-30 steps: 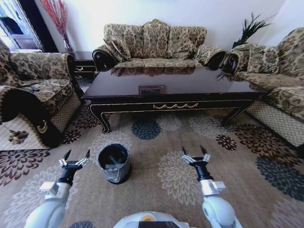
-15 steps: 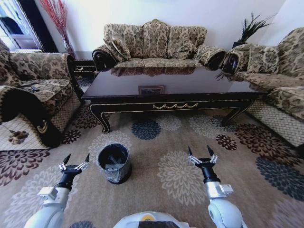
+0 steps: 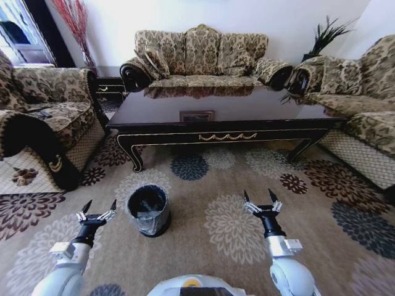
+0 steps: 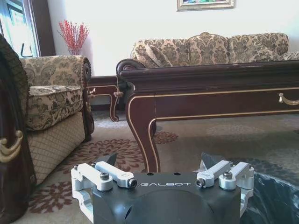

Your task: Move to the front of the table and pick up the trash from the floor, then place it into the trash bin.

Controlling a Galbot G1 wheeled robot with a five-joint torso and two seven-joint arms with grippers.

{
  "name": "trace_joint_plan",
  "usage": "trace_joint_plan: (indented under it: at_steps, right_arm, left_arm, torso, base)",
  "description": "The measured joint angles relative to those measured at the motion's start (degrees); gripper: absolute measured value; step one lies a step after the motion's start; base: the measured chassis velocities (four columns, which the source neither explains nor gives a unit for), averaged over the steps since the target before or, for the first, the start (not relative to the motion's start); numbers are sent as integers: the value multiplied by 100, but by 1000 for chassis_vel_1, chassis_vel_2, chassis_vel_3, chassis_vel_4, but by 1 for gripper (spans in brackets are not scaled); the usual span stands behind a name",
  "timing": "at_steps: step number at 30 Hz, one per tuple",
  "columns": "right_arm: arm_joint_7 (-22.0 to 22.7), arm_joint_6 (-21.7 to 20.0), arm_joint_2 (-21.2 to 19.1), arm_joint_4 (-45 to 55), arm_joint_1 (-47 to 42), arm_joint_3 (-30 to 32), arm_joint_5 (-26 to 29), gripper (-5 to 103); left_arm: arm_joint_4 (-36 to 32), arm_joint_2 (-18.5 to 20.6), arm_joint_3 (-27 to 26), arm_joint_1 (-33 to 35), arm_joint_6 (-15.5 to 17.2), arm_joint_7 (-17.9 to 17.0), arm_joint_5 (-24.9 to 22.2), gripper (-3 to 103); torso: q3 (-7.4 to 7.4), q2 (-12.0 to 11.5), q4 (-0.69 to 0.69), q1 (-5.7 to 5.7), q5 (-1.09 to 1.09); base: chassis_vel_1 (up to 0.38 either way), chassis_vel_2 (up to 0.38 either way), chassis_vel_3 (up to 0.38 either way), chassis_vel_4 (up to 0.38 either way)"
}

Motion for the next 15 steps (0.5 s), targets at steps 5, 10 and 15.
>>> trace_joint_plan:
  at_steps: [5, 10, 15]
  right_arm:
    - [1, -3, -1, 0, 1, -2, 1, 100]
    - [3, -6, -2, 0, 2, -3, 3, 100]
    - [5, -8, -2, -1, 3, -5, 4, 100]
  left_arm:
    - [0, 1, 2, -1, 3, -3, -2, 100]
    - [0, 1, 3, -1, 5, -6, -4, 100]
    - [0, 2, 4, -1, 7, -9, -4, 100]
  torso:
    - [-1, 0, 0, -1, 0]
    - [-1, 0, 0, -1, 0]
    - [-1, 0, 0, -1, 1]
  base:
    - [208, -237, -195, 214]
    - [266, -278, -268, 270]
    - [311, -306, -296, 296]
